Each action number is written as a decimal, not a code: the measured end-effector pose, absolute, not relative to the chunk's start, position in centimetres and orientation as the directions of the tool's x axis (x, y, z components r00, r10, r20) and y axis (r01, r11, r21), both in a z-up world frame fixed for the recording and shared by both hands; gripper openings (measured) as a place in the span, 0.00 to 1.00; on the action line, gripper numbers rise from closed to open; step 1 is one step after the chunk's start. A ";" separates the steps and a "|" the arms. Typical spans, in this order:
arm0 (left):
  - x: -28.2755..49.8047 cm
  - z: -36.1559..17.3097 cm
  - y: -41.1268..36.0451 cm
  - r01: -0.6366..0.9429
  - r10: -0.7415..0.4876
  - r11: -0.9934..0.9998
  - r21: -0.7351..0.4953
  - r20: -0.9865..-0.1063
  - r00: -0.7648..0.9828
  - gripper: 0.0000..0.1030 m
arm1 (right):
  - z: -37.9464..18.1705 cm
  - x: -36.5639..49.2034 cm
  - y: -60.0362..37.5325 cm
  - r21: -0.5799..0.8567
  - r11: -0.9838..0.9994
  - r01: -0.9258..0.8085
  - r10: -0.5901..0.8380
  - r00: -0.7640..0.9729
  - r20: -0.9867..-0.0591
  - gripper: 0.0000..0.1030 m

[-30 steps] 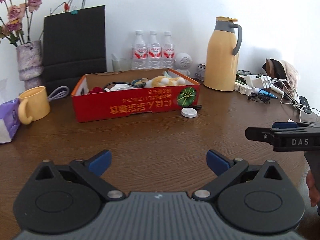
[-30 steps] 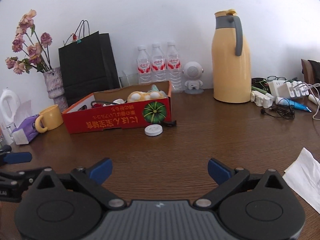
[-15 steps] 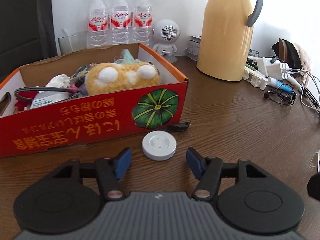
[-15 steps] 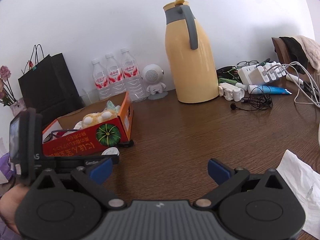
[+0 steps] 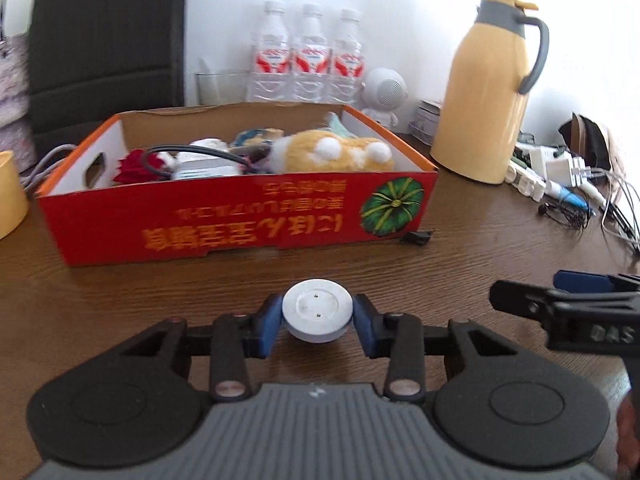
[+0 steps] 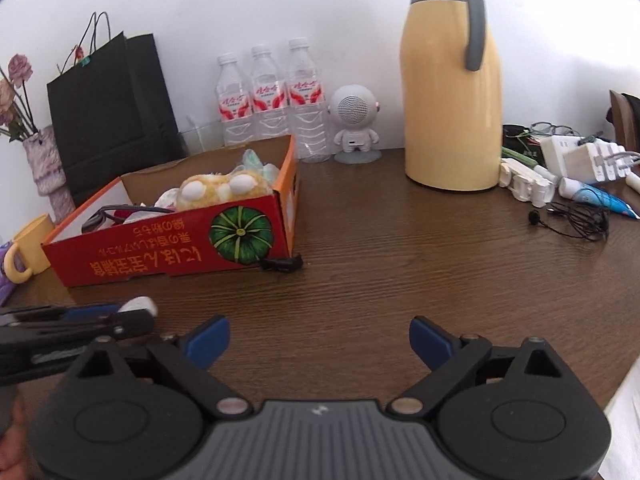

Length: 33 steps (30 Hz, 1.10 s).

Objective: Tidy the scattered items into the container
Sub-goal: 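Grasp the white round disc with the left gripper while the right grasps the black cable plug, then carry the disc and cable plug into the box and open both grippers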

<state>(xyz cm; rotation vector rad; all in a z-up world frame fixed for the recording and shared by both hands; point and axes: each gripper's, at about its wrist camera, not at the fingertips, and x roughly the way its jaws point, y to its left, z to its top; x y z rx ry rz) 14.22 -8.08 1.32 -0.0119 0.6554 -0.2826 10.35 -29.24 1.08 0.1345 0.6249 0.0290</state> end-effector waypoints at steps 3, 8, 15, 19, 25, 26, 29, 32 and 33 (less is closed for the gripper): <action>12.7 2.0 -4.8 0.186 -0.222 0.975 -0.122 -0.577 0.786 0.38 | 0.9 13.6 -27.0 0.096 0.995 -0.011 0.066 0.803 -0.592 0.87; 12.0 3.0 -2.4 0.170 -0.213 0.977 -0.129 -0.537 0.816 0.38 | -0.1 18.6 -24.4 0.028 1.000 0.004 0.014 0.784 -0.621 0.60; 12.0 3.1 -2.2 0.216 -0.275 0.961 -0.173 -0.520 0.808 0.39 | -0.9 19.9 -23.3 0.002 0.997 0.071 -0.054 0.782 -0.621 0.22; 11.2 3.5 -2.0 0.227 -0.290 0.956 -0.183 -0.504 0.814 0.38 | -0.9 19.2 -23.3 -0.003 0.997 0.078 -0.063 0.783 -0.619 0.19; 8.2 5.2 -1.3 0.197 -0.247 0.968 -0.156 -0.462 0.852 0.38 | 0.8 14.7 -22.3 0.041 0.999 0.026 0.004 0.801 -0.599 0.18; 7.5 5.6 -1.1 0.186 -0.234 0.971 -0.150 -0.455 0.859 0.39 | 1.4 13.6 -21.9 0.056 0.998 0.007 0.028 0.807 -0.590 0.18; 5.8 6.7 -0.6 0.145 -0.184 0.982 -0.123 -0.430 0.884 0.39 | 2.7 10.2 -20.4 0.085 0.994 -0.075 0.110 0.822 -0.558 0.18; 3.7 7.8 -0.1 0.120 -0.157 0.986 -0.116 -0.402 0.902 0.39 | 4.4 6.8 -18.5 0.085 0.984 -0.158 0.179 0.839 -0.514 0.18; 3.0 8.1 0.0 0.115 -0.153 0.986 -0.117 -0.396 0.906 0.39 | 5.2 5.7 -17.8 0.084 0.980 -0.182 0.199 0.846 -0.495 0.19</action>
